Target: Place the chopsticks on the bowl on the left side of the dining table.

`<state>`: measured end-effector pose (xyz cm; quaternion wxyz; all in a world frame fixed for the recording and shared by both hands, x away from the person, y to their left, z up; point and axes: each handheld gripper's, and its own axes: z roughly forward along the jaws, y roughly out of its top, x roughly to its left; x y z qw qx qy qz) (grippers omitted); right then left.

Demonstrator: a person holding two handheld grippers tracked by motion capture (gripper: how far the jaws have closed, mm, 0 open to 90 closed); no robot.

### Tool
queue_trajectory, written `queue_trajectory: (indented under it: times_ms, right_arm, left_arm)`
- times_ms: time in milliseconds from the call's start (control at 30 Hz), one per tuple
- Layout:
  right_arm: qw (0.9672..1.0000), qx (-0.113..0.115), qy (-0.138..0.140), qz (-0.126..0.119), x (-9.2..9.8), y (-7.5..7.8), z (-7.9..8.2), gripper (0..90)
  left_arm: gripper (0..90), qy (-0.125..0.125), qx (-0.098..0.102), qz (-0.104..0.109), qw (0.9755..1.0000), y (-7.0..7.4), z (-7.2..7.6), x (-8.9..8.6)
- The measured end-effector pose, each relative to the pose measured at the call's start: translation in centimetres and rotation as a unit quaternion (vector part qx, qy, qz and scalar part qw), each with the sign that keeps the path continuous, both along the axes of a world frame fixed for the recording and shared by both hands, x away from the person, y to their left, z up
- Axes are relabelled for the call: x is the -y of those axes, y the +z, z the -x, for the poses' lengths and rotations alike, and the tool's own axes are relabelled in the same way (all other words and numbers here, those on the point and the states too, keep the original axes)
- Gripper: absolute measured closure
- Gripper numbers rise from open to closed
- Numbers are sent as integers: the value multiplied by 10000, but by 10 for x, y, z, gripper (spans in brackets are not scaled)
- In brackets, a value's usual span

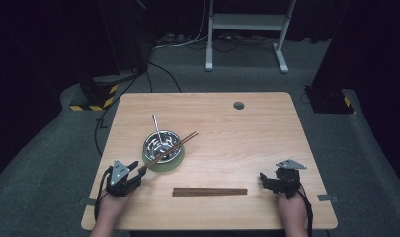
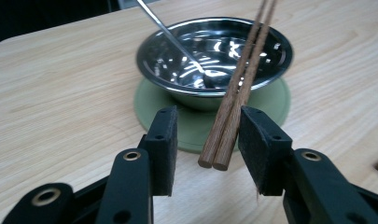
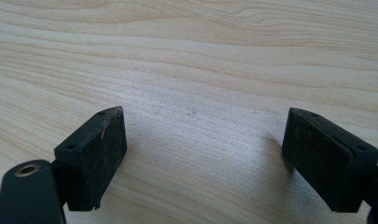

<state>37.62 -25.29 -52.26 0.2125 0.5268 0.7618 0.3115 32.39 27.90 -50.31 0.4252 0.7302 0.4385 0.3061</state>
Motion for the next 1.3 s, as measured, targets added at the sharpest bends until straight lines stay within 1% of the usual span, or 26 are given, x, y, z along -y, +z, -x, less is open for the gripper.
queue_trajectory:
  times_ms: [67, 133, 300, 367, 433, 467, 533, 567, 633, 667, 700, 733, 767, 800, 833, 867, 900, 933, 967, 1000, 1033, 1067, 1100, 1167, 1233, 1300]
  right_arm:
    - [10000, 2, 0, 1, 0, 0, 0, 138]
    - [10000, 3, 0, 2, 0, 0, 0, 138]
    - [10000, 8, 15, 7, 0, 0, 0, 138]
    - [10000, 97, 10, 7, 0, -1, -1, 137]
    - [9999, 94, 89, 65, 1, -1, -2, 132]
    - [9999, 56, 115, 61, 1, 0, -2, 132]
    - [9999, 103, 42, 68, 0, -1, -2, 132]
    - [9999, 76, 62, 83, 0, 0, -1, 129]
    - [9999, 91, -12, 61, -2, -1, -1, 121]
    - [9999, 75, 38, 119, -2, 0, -1, 121]
    - [9998, 123, 61, 145, -1, -1, -1, 123]
    - [9998, 118, 95, 141, -1, -1, -1, 123]
    - [9998, 157, 64, 122, -1, -2, -2, 120]
    - [9999, 115, 71, 103, -1, -1, -2, 118]
    - [9999, 135, 55, 73, -2, -2, -3, 117]
    - [9999, 38, 125, 60, -1, -1, -3, 116]
    - [9999, 87, 124, 80, -2, -1, -4, 117]
    - [9999, -34, 126, 78, -2, 1, -4, 124]
    - [9999, -29, 108, 117, -4, 2, -5, 156]
    - [9995, -114, 116, 253, -10, 7, -3, 232]
    - [9995, -114, 116, 253, -10, 7, -3, 232]
    - [9989, 37, 123, 442, -17, 12, -1, 262]
    - [9987, 148, 177, 445, -23, 18, 1, 286]
    - [9980, 427, 314, 343, -37, 28, 2, 332]
    - [9969, 570, 498, 223, -52, 38, 3, 392]
    - [9934, 803, 783, 234, -75, 45, 3, 506]
  left_arm:
    - [566, 111, -1, 13, 9999, 0, -1, -1]
    - [561, 141, 3, -13, 9999, 0, -3, -2]
    - [558, 305, -89, 63, 9995, -2, -8, -6]
    - [557, 392, -117, 111, 9991, -3, -10, -10]
    - [557, 456, -126, 99, 9988, -3, -12, -12]
    - [558, 476, -162, 47, 9987, -3, -14, -13]
    - [560, 596, -184, 41, 9980, -3, -16, -14]
    - [559, 653, -197, 44, 9977, -3, -18, -15]
    - [559, 702, -216, 14, 9973, -3, -20, -16]
    - [559, 739, -224, 2, 9970, -3, -21, -15]
    - [558, 756, -226, -41, 9969, -3, -22, -15]
    - [558, 768, -226, -62, 9968, -3, -22, -15]
    - [558, 815, -226, -99, 9964, -3, -23, -15]
    - [558, 827, -221, -123, 9963, -3, -24, -16]
    - [558, 866, -242, -98, 9959, -4, -25, -16]
    - [558, 866, -265, -94, 9958, -4, -26, -17]
    - [558, 897, -275, -58, 9956, -5, -26, -16]
    - [555, 894, -275, 8, 9956, -6, -27, -15]
    - [553, 890, -256, -71, 9957, -5, -27, -16]
    - [548, 874, -270, -90, 9958, -4, -27, -16]
    - [548, 882, -282, -45, 9957, -3, -27, -16]
    - [547, 884, -279, -62, 9957, -1, -27, -16]
    - [547, 917, -295, -14, 9953, 0, -27, -15]
    - [549, 878, -319, 5, 9956, 2, -28, -14]
    - [549, 868, -355, -65, 9956, 3, -28, -14]
    - [550, 886, -395, -69, 9953, 4, -29, -14]
